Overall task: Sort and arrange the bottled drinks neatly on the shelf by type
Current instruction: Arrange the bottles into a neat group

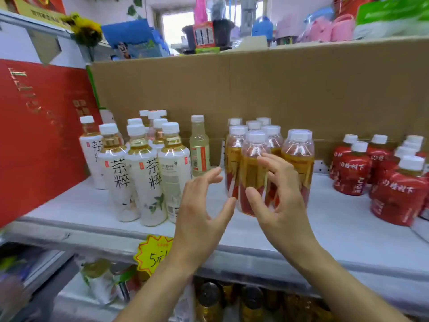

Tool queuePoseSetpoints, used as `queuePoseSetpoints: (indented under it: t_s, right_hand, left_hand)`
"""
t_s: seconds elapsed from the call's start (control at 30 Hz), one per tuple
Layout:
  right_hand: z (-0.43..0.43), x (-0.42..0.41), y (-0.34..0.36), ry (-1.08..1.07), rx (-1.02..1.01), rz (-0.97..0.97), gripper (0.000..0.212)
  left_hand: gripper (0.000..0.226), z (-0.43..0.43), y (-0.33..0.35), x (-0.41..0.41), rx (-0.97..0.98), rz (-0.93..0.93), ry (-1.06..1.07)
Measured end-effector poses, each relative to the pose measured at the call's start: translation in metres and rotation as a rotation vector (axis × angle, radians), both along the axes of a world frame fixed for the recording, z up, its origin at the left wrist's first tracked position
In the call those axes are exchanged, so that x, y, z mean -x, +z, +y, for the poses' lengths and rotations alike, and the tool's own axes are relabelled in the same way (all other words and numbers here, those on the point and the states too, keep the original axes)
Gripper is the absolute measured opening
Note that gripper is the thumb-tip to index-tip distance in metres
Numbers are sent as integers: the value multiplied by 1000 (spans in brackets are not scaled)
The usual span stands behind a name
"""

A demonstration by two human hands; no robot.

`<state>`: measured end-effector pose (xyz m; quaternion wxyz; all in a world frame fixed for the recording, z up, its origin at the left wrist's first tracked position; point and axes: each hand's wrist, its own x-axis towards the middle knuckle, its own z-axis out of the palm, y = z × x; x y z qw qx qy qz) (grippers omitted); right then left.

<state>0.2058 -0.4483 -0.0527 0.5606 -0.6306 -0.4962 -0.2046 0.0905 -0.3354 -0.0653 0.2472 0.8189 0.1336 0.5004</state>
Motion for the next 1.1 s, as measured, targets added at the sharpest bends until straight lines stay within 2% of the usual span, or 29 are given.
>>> queuePoseSetpoints:
  t_s: [0.17,0.3,0.37,0.47,0.57,0.7,0.8,1.0,1.1]
  right_hand:
    - [65,40,18,159,89,140,58]
    - [106,60,46,112,82,190,61]
    - [124,64,60,98,117,263,69]
    - [143,69,72,95,152,373,81]
    - [155,76,75,36,136,416,87]
    - [163,79,77,-23,101,393,62]
    - [165,78,87,-39,118,346,53]
    - [166,71,128,-6,159,150,29]
    - [173,70,156,10,243,27,25]
  left_hand:
    - [46,61,9,56,-124,-145,96]
    - [57,120,16,96,-110,-209,166]
    - [70,146,20,105,3,-192,165]
    - [87,172,26,105,213,-62,56]
    - [85,186,29,101,401,9,-140]
    - [72,201,28,102,442,33,-223]
    - [71,212,27,108,413,28,-187]
    - [89,252,32,116,347,48,-26]
    - [87,267,33,118,319,55,9]
